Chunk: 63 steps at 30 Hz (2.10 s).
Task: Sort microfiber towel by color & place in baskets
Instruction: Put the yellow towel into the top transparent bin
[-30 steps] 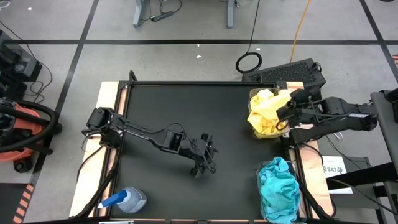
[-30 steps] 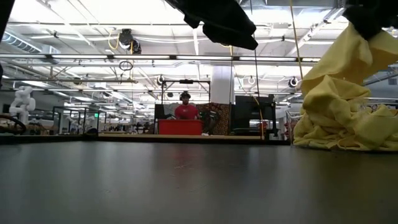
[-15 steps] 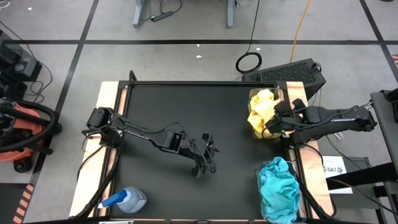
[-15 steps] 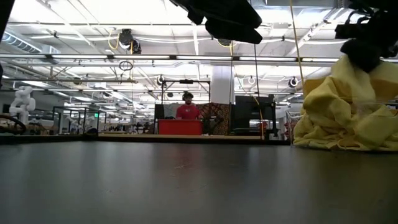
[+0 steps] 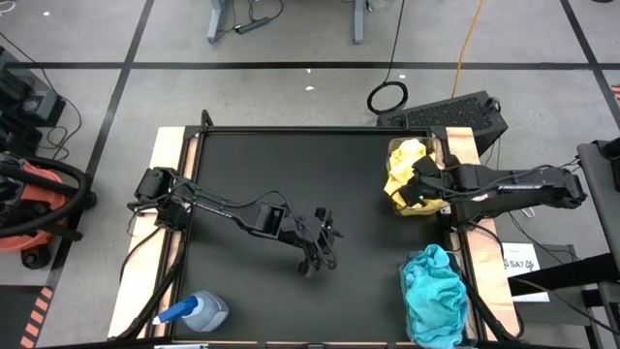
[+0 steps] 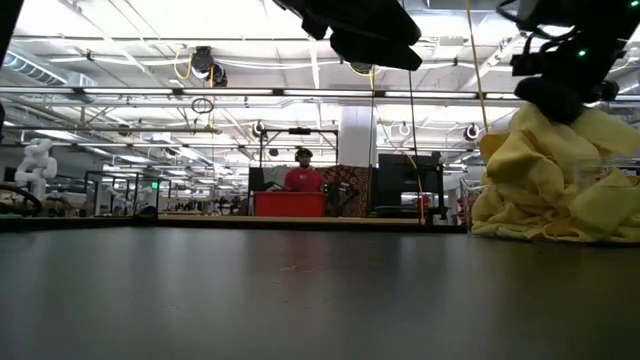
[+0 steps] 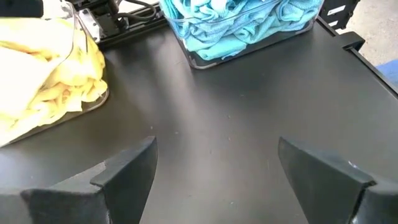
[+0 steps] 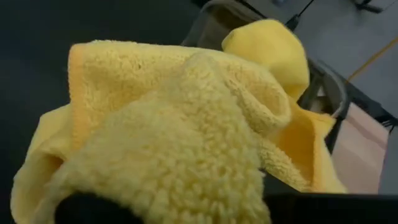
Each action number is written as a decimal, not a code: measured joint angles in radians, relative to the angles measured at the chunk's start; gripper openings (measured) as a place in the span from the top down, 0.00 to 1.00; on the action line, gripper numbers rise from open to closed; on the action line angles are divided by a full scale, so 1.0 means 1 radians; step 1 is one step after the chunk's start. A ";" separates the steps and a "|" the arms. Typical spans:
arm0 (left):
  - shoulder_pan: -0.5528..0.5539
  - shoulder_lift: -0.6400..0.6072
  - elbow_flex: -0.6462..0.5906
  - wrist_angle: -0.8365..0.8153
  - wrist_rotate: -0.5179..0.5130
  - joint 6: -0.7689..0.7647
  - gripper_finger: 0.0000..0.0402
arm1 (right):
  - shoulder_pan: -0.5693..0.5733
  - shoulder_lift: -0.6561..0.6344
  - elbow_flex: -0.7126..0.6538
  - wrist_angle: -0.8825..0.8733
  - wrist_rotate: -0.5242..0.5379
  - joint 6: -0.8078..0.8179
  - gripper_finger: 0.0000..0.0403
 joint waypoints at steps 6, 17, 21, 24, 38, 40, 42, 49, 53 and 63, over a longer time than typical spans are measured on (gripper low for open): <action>0.000 0.000 0.000 -0.001 0.000 0.003 0.16 | -0.106 0.068 -0.014 0.027 -0.010 -0.034 1.00; 0.000 0.000 0.000 -0.001 0.000 0.004 0.16 | -0.308 0.189 -0.134 0.329 -0.193 -0.194 1.00; 0.000 0.000 0.000 -0.002 0.000 0.003 0.16 | -0.377 0.227 -0.179 0.410 -0.244 -0.215 1.00; 0.000 0.000 0.000 -0.002 0.000 0.004 0.16 | -0.421 0.243 -0.217 0.490 -0.305 -0.250 1.00; 0.000 0.000 0.000 -0.002 0.001 0.006 0.16 | -0.512 0.259 -0.240 0.537 -0.421 -0.291 1.00; 0.000 0.000 0.000 -0.002 0.001 0.006 0.16 | -0.518 0.259 -0.240 0.537 -0.431 -0.301 1.00; 0.000 0.000 0.000 -0.002 0.001 0.006 0.16 | -0.518 0.259 -0.240 0.537 -0.438 -0.303 0.99; 0.000 0.000 0.000 -0.027 0.001 0.006 0.16 | -0.518 0.197 -0.247 0.509 -0.468 -0.272 0.82; 0.000 0.000 0.000 -0.056 0.001 0.006 0.16 | -0.506 0.129 -0.221 0.442 -0.492 -0.249 0.71; 0.000 0.000 0.001 -0.055 0.001 0.024 0.16 | -0.458 -0.012 -0.052 0.272 -0.548 -0.266 0.51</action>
